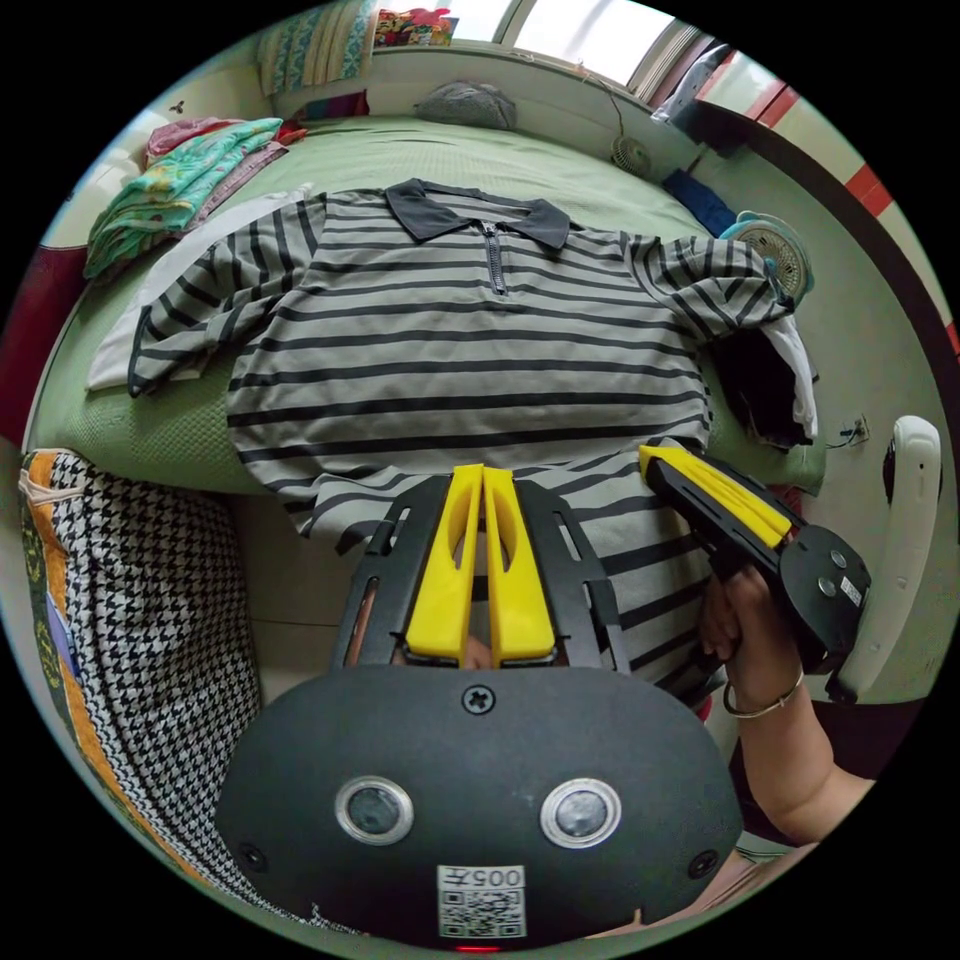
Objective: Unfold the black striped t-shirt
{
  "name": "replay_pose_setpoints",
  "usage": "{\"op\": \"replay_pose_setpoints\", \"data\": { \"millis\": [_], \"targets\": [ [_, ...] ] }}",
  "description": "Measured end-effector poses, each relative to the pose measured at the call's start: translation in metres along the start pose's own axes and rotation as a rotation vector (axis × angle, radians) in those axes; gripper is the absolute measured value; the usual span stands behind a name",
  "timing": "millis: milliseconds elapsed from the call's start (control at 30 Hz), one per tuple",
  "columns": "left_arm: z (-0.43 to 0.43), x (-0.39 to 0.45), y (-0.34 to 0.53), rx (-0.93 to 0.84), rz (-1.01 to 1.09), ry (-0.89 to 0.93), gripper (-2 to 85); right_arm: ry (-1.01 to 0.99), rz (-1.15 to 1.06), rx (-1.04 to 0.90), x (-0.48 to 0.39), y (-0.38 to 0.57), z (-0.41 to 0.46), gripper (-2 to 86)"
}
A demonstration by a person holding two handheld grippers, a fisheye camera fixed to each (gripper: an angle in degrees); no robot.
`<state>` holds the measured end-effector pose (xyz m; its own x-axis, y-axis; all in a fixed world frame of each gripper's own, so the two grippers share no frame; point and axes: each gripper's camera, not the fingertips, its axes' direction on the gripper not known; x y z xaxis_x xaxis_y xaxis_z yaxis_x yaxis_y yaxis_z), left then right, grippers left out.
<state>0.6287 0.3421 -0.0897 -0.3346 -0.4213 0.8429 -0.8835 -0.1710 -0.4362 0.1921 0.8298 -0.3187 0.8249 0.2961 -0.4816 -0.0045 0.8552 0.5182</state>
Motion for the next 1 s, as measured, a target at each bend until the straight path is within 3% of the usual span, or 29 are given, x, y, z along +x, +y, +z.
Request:
{"op": "replay_pose_setpoints", "data": {
  "millis": [333,867,1000],
  "targets": [
    [-0.002,0.0,-0.007,0.01,-0.01,0.017,-0.3,-0.024,0.011,-0.005,0.03,0.001,-0.016,-1.0],
    [-0.008,0.009,-0.026,-0.009,0.039,0.004,-0.6,-0.299,0.12,0.008,0.114,0.003,-0.044,-0.9],
    [-0.01,0.009,-0.038,-0.031,0.05,0.002,-0.6,-0.385,0.043,0.038,0.136,-0.003,-0.061,-0.7]
  ]
}}
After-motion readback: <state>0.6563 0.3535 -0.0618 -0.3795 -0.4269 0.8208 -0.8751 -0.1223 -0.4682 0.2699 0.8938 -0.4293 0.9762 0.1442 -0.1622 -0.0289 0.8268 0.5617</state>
